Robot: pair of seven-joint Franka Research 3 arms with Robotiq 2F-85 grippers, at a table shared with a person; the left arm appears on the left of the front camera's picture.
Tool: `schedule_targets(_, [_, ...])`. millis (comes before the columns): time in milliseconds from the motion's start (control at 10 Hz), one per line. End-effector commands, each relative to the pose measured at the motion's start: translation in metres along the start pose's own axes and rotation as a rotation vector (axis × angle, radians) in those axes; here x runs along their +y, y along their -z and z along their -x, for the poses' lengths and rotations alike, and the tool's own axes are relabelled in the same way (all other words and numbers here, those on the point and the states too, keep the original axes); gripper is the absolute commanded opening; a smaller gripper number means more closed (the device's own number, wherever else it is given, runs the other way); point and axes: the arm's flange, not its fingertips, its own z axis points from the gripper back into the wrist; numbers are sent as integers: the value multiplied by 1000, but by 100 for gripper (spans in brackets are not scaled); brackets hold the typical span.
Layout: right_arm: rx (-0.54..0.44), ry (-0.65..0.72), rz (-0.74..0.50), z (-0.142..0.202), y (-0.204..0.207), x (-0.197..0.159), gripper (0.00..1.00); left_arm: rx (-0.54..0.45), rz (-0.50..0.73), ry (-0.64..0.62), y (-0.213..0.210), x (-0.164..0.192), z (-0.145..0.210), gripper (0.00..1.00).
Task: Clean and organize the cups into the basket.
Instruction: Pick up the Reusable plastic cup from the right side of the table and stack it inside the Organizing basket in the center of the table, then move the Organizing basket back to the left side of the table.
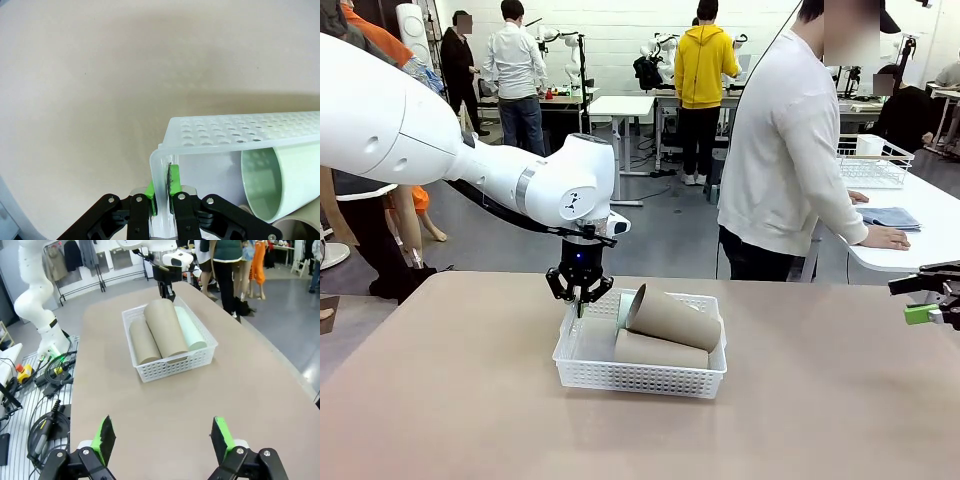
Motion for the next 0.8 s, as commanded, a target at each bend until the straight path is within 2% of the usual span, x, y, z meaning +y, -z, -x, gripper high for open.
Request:
schedule_targets(0, [-8, -10, 1, -3, -1, 3, 100, -8, -10, 3, -1, 1, 0, 0])
schedule_targets(700, [-8, -10, 1, -3, -1, 3, 100, -8, -10, 3, -1, 1, 0, 0])
